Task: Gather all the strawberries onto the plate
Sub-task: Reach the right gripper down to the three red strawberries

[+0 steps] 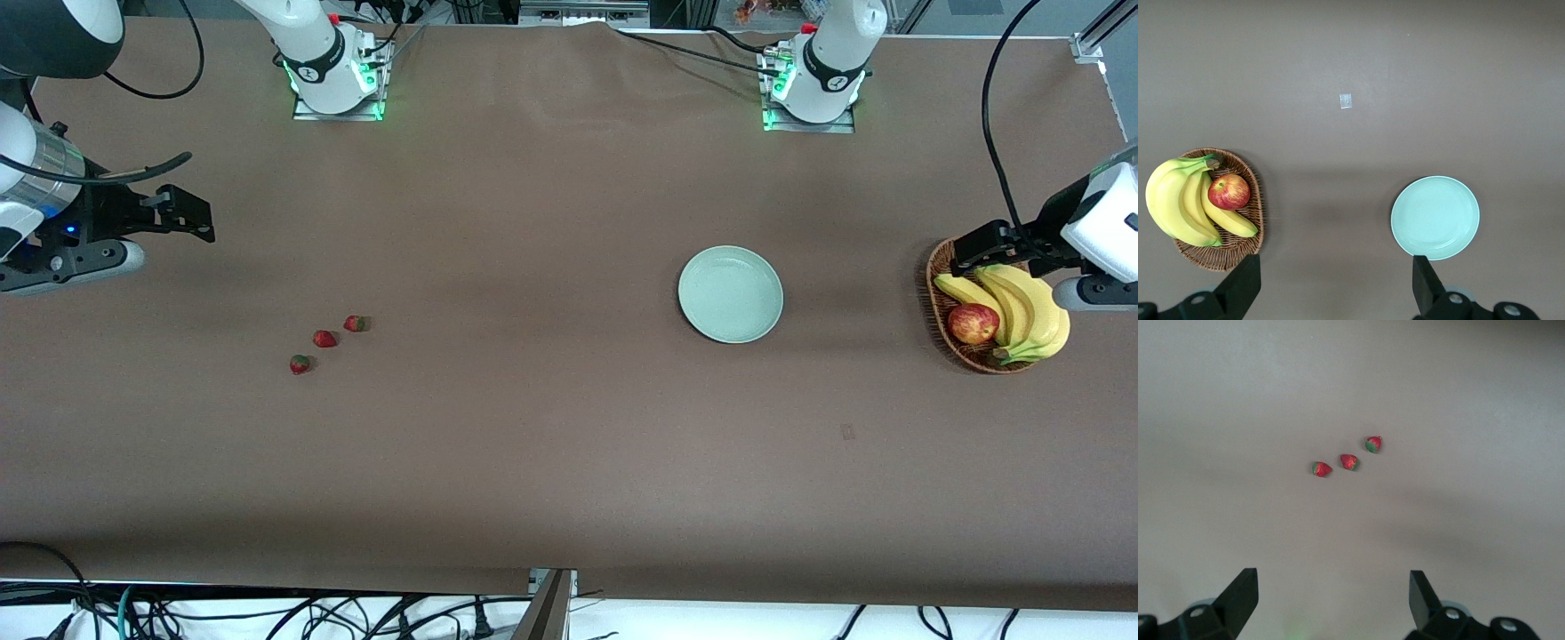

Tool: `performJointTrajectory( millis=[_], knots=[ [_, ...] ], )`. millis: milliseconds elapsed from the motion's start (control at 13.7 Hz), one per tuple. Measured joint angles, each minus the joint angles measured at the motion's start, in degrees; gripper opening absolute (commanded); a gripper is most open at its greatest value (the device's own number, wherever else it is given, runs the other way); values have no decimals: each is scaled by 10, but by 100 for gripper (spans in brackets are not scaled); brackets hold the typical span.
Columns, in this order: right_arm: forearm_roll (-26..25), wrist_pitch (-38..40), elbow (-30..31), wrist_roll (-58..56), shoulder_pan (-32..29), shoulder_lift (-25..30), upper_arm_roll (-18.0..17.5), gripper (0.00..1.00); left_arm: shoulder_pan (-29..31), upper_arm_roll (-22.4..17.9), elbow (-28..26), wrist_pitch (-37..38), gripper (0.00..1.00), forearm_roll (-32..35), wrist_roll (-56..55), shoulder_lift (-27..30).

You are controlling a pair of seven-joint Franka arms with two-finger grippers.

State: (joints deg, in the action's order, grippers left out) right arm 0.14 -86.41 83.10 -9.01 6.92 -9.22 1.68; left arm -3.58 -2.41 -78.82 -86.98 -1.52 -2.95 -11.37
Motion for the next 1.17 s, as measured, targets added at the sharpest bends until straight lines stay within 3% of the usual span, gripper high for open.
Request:
performJointTrajectory(
  millis=[293, 513, 879, 1172],
  knots=[
    [1, 2, 3, 1, 0, -3, 0, 100, 0, 0, 0, 0, 100, 0, 0, 0],
    [8, -24, 43, 3, 18, -24, -4, 100, 0, 0, 0, 0, 100, 0, 0, 0],
    [9, -309, 244, 103, 67, -57, -35, 100, 0, 1, 1, 0, 100, 0, -1, 0],
    [9, -442, 294, 108, 65, -129, -36, 100, 0, 1, 1, 0, 100, 0, -1, -1]
  ],
)
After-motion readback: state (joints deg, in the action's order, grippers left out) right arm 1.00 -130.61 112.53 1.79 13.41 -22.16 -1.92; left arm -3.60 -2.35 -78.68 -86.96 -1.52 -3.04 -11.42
